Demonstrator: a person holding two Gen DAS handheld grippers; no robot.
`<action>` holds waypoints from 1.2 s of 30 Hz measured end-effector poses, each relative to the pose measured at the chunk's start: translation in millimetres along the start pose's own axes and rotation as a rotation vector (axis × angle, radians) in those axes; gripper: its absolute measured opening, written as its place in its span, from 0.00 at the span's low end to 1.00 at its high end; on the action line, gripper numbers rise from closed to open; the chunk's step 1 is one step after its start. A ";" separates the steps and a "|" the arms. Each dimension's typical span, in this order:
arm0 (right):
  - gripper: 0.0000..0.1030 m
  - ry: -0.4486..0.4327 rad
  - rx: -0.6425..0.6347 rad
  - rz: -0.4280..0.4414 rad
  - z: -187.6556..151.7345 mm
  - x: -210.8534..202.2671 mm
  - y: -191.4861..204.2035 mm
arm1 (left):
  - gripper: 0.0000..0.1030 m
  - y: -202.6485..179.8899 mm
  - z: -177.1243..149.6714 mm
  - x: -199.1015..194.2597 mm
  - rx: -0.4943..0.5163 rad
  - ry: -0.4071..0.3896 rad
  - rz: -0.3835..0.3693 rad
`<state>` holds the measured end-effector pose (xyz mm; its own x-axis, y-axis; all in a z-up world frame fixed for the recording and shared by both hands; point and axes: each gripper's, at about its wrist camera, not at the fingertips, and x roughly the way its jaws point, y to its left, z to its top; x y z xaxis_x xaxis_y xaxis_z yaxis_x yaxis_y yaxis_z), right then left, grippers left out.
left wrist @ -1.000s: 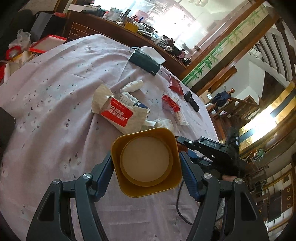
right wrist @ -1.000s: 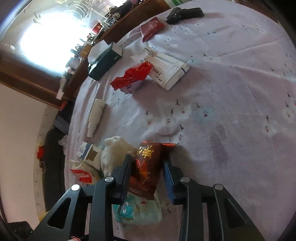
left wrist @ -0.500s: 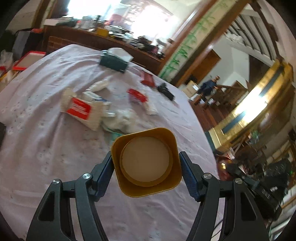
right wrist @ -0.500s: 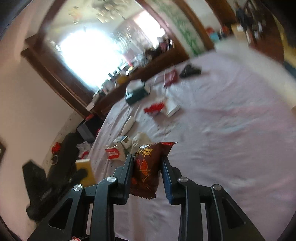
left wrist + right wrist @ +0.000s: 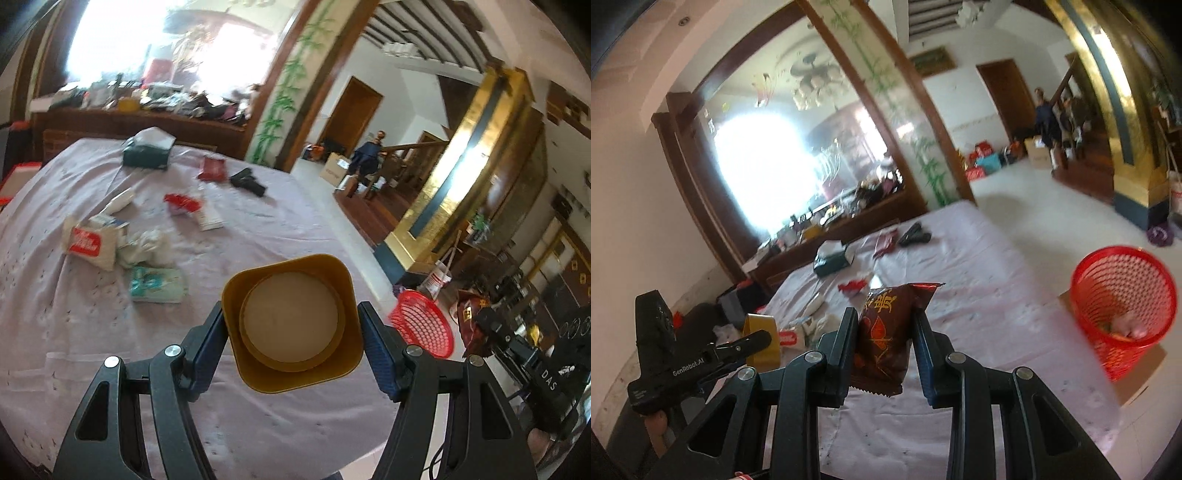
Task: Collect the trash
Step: 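Carry the yellow container and red snack bag in both tools toward the wastebasket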
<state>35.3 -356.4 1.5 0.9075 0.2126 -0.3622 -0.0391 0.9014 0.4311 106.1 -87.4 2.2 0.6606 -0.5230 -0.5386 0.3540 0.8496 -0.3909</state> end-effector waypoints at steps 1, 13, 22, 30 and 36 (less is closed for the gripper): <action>0.31 -0.020 -0.006 -0.010 1.3 -8.5 -0.6 | 0.66 -7.8 0.3 -2.8 0.017 -0.009 -0.002; 0.15 -0.069 -0.009 -0.028 -2.2 -27.6 -19.8 | 0.66 -42.2 -7.0 0.7 0.078 0.015 -0.051; 0.10 0.076 0.124 0.111 -30.3 33.3 -59.5 | 0.66 -0.4 -13.8 16.1 0.002 0.063 0.011; 0.46 0.156 0.018 0.118 -43.0 24.0 -50.3 | 0.66 10.6 -15.9 24.4 -0.016 0.083 0.004; 0.53 0.349 -0.176 0.259 -73.4 12.0 -31.3 | 0.66 7.4 -16.4 24.3 -0.006 0.092 -0.013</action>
<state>16.7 -354.4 -77.0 0.6646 0.5260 -0.5306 -0.3437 0.8458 0.4080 113.9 -95.0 -26.1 0.5919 -0.5385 -0.5997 0.3580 0.8423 -0.4030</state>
